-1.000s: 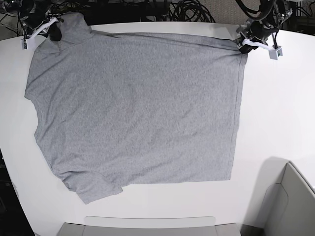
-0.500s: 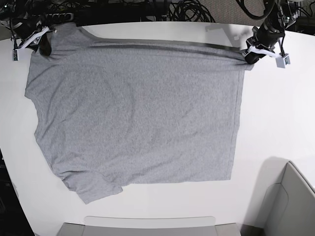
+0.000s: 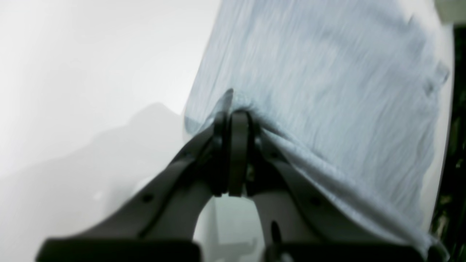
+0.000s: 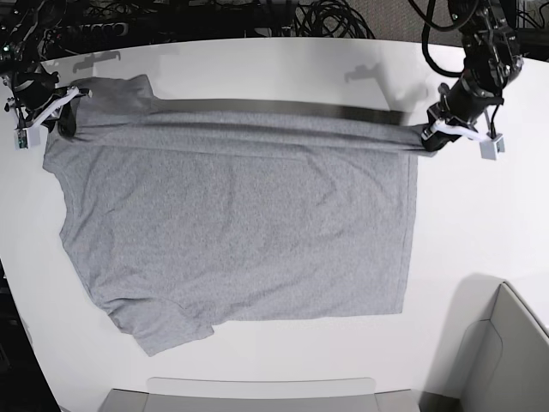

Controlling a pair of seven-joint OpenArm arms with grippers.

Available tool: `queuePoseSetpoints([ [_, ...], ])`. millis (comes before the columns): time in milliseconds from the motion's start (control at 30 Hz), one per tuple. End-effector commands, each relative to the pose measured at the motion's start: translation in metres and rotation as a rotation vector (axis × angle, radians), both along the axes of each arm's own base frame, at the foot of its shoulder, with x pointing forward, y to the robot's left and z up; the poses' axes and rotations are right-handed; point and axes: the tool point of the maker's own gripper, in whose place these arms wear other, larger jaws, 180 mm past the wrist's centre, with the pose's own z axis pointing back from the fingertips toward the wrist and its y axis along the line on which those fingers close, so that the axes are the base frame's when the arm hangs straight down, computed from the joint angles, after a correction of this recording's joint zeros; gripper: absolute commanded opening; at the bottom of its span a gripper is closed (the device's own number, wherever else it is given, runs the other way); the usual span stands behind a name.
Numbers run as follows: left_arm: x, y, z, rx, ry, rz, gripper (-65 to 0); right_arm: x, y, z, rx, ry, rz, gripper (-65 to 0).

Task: Fold the T-shirt properly
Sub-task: 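Lift the shoulder corners with both grippers and pull them across toward the hem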

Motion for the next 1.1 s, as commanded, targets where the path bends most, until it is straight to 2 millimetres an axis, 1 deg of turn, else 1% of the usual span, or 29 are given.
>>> queuePoseSetpoints([
  [0, 0.007, 0.007, 0.008, 0.013, -0.022, 0.031, -65.0, 0.014, -0.003, 0.013, -0.033, -0.044, 0.009, -65.0],
  [167, 0.02, 0.015, -0.005, -0.028, 0.003, 0.077, -65.0, 0.038, 0.011, 0.016, -0.062, -0.057, 0.062, -65.0],
  [333, 0.035, 0.018, -0.004, -0.041, -0.012, 0.095, -65.0, 0.062, 0.009, 0.026, -0.151, -0.071, 0.075, -65.0],
  [467, 0.048, 0.027, 0.002, 0.029, -0.028, 0.095, -65.0, 0.079, 0.009, 0.034, -0.189, -0.088, 0.085, -65.0],
  [533, 0.059, 0.024, 0.003, 0.081, -0.027, 0.069, -65.0, 0.089, 0.009, 0.031, -0.196, -0.078, 0.09, -65.0],
  [600, 0.07, 0.02, 0.0, 0.112, -0.019, 0.049, -65.0, 0.102, 0.012, 0.03, -0.201, -0.095, 0.102, -65.0],
  [667, 0.08, 0.02, 0.0, 0.125, -0.018, 0.048, -65.0, 0.111, 0.02, 0.025, -0.206, -0.108, 0.128, -65.0],
  [733, 0.09, 0.023, 0.0, 0.115, -0.022, 0.057, -65.0, 0.12, 0.023, 0.019, -0.183, -0.114, 0.111, -65.0],
  [800, 0.098, 0.024, 0.001, 0.106, -0.028, 0.064, -65.0, 0.123, 0.021, 0.013, -0.163, -0.108, 0.08, -65.0],
  [900, 0.108, 0.027, -0.001, 0.088, -0.024, 0.076, -65.0, 0.134, 0.02, 0.009, -0.136, -0.13, 0.064, -65.0],
  [967, 0.115, 0.029, -0.006, 0.073, -0.016, 0.089, -65.0, 0.143, 0.019, 0.009, -0.116, -0.148, 0.053, -65.0],
  [1067, 0.123, 0.034, -0.011, 0.065, -0.02, 0.119, -65.0, 0.152, 0.009, 0.009, -0.11, -0.146, 0.039, -65.0],
])
